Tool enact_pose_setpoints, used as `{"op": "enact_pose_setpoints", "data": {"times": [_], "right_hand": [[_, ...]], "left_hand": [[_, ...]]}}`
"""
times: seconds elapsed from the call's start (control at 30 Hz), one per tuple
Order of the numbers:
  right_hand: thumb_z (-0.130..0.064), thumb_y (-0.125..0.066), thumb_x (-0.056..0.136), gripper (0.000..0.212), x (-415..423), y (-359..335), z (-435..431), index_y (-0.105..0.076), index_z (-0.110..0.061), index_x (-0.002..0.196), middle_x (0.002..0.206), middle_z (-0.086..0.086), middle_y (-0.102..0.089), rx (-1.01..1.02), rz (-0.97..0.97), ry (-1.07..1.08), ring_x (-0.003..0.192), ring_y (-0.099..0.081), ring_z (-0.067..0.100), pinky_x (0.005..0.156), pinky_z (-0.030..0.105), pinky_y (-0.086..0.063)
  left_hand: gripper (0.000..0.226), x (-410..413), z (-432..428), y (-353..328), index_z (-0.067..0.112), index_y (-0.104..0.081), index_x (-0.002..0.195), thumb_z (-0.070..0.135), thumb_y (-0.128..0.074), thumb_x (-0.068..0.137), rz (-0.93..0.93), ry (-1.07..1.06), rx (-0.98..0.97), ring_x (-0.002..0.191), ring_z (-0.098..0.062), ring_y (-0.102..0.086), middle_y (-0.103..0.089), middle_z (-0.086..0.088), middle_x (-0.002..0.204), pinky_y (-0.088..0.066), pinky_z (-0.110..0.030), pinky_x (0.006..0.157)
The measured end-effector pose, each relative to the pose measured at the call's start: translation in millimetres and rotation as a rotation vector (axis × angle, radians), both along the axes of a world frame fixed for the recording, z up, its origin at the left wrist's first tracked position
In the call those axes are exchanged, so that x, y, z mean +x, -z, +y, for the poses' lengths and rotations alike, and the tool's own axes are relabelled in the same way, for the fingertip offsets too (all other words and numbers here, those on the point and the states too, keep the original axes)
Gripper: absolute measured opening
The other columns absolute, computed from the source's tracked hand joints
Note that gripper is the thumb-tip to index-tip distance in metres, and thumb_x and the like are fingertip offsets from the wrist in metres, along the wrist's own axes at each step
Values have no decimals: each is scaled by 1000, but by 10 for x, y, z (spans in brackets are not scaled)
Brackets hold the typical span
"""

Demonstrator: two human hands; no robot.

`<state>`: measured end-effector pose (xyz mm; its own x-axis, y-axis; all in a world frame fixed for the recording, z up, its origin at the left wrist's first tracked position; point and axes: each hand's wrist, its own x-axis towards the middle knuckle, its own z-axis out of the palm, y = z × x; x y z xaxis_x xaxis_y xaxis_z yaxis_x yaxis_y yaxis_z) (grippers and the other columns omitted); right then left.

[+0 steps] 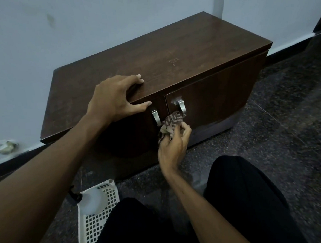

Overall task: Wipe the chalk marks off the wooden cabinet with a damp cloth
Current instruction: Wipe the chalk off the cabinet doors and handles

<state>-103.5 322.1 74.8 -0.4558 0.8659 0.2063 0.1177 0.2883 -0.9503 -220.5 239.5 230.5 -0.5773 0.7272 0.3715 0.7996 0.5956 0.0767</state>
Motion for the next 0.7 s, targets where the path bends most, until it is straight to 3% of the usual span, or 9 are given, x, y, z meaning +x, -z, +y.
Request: {"op": "enact_pose_setpoints", "data": {"times": [0.07,0.1,0.17,0.23,0.33,0.43,0.53,0.63,0.7], "right_hand": [[6,-58,89,44,-12,11,4,-58,-3,132,128,2,-47,-11,22,-20,108,-44,4,107,14,-37],[3,-55,92,39,-34,-34,6,-59,-4,130,126,-4,-45,-60,68,-32,109,-49,7,107,20,-41],[-5,-50,98,25,-66,-177,19,-64,-6,119,115,-13,-41,-152,160,-64,98,-55,5,90,23,-52],[-9,-49,100,20,-70,-305,47,-66,-6,111,108,-12,-41,-139,195,-74,88,-53,-1,77,10,-47],[-7,-46,102,23,-58,-265,73,-63,-4,118,110,-11,-41,-139,192,-106,87,-54,-4,74,7,-46],[-13,-46,100,41,8,-40,54,-51,-13,140,121,-10,-40,-51,51,-114,102,-56,10,83,27,-55],[-13,-49,97,38,28,48,35,-55,-16,135,122,-12,-39,-31,39,-153,101,-58,20,79,36,-57],[-10,-50,102,21,-15,-176,79,-64,-6,117,112,-13,-40,-180,173,-137,89,-57,4,78,25,-55],[-9,-49,102,20,-36,-258,107,-64,-3,113,110,-9,-41,-157,209,-139,86,-54,-3,74,12,-48]], "left_hand": [[67,-7,-1,6,29,-64,124,73,-63,73,3,2,0,120,-17,-63,-64,11,136,-56,-52,89],[68,-6,0,5,29,-65,124,73,-64,73,4,2,0,119,-17,-63,-64,11,136,-56,-51,89],[68,-5,0,1,29,-65,124,73,-64,72,10,-1,-1,119,-17,-64,-64,11,136,-56,-51,90],[69,-6,-1,1,28,-65,124,74,-63,72,6,4,-1,118,-17,-64,-64,10,136,-56,-51,90],[70,-9,7,-3,27,-65,124,74,-62,72,4,12,-5,117,-18,-65,-65,9,136,-56,-51,89],[70,-4,6,-1,26,-65,124,74,-62,73,12,12,-9,118,-19,-64,-65,9,136,-56,-51,89],[70,1,5,8,26,-65,124,73,-63,73,13,14,-1,118,-19,-64,-65,9,135,-56,-51,89],[69,-9,11,5,27,-65,123,73,-64,72,16,11,4,118,-18,-64,-65,10,135,-56,-51,89],[69,-14,12,-2,27,-65,123,74,-63,72,15,11,-6,118,-18,-65,-65,10,135,-56,-50,89]]}}
